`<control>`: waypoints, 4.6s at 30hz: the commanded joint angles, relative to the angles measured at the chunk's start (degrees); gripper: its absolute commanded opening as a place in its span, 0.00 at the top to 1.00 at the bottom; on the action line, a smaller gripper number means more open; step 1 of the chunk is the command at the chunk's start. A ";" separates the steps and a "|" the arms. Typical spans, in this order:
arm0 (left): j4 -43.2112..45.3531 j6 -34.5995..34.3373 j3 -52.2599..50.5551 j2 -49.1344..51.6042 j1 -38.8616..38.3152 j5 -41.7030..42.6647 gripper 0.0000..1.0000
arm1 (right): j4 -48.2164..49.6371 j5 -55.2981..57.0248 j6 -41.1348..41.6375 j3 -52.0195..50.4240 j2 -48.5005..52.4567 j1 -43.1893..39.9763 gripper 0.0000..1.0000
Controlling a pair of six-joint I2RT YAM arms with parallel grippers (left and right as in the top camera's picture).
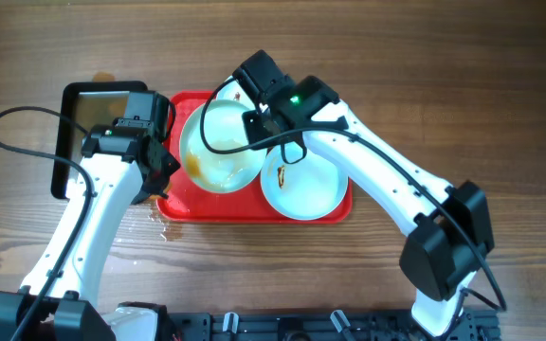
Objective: Clean dirty plates on tray and stack at the side
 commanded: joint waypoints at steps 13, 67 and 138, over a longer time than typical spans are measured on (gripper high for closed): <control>-2.40 -0.92 -0.20 -0.72 0.20 1.92 0.96 | 1.68 33.88 -2.58 0.79 -0.74 13.75 0.79; -0.74 -0.94 -0.31 -0.52 0.20 1.97 0.96 | 5.46 -0.15 -16.13 -6.49 -1.51 -8.76 0.96; 0.46 -0.94 -0.31 -0.50 0.20 2.62 0.96 | 19.06 -17.97 1.60 -35.30 -13.81 -56.08 0.78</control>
